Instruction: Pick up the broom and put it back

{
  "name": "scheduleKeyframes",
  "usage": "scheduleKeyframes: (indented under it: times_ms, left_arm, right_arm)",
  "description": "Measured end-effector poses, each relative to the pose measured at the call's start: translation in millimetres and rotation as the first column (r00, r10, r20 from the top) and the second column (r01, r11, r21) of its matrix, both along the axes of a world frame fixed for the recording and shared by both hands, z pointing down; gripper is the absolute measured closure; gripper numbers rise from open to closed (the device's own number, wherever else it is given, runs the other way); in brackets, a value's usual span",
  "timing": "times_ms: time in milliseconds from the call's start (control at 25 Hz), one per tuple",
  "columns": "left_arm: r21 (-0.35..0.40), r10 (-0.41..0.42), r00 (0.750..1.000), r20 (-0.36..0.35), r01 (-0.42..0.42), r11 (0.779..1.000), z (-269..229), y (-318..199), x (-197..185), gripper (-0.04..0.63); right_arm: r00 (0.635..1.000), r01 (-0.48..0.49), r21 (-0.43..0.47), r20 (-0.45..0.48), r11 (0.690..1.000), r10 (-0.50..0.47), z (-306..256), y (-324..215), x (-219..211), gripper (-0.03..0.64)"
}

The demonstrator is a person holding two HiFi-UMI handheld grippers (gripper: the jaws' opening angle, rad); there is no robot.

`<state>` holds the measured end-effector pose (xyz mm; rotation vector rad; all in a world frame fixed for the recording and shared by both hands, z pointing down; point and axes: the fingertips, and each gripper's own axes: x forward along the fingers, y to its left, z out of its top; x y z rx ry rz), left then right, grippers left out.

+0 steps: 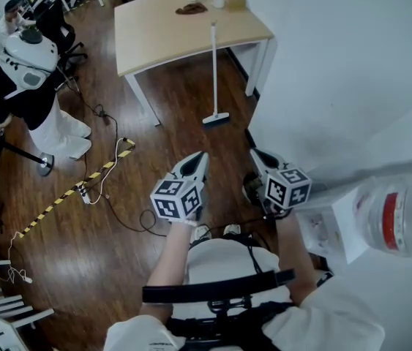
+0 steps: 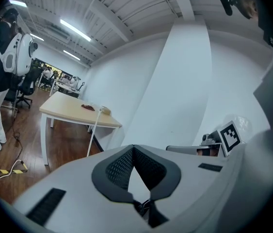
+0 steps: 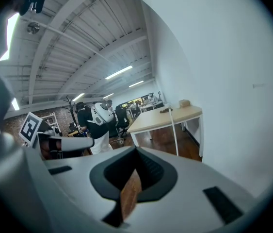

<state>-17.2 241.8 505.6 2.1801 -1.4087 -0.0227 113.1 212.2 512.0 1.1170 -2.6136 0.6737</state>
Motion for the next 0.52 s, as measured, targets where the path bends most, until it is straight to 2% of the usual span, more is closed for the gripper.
scheduleKeyframes:
  times_ms: [280,520]
  left_arm:
    - [0.001,-0.003,1.000,-0.001,0.003,1.000,-3,9,-5,0.606]
    - [0.000,0.001,1.000,-0.001,-0.001,1.000,-1,-8,-12,0.606]
  right_arm:
    - [1.000,-0.004,0.003,-0.007,1.000,0.004,-3,7,-3,0.607]
    - [1.000,-0.002,-0.001,-0.010,1.000,0.002,-1,-11,-12,0.607]
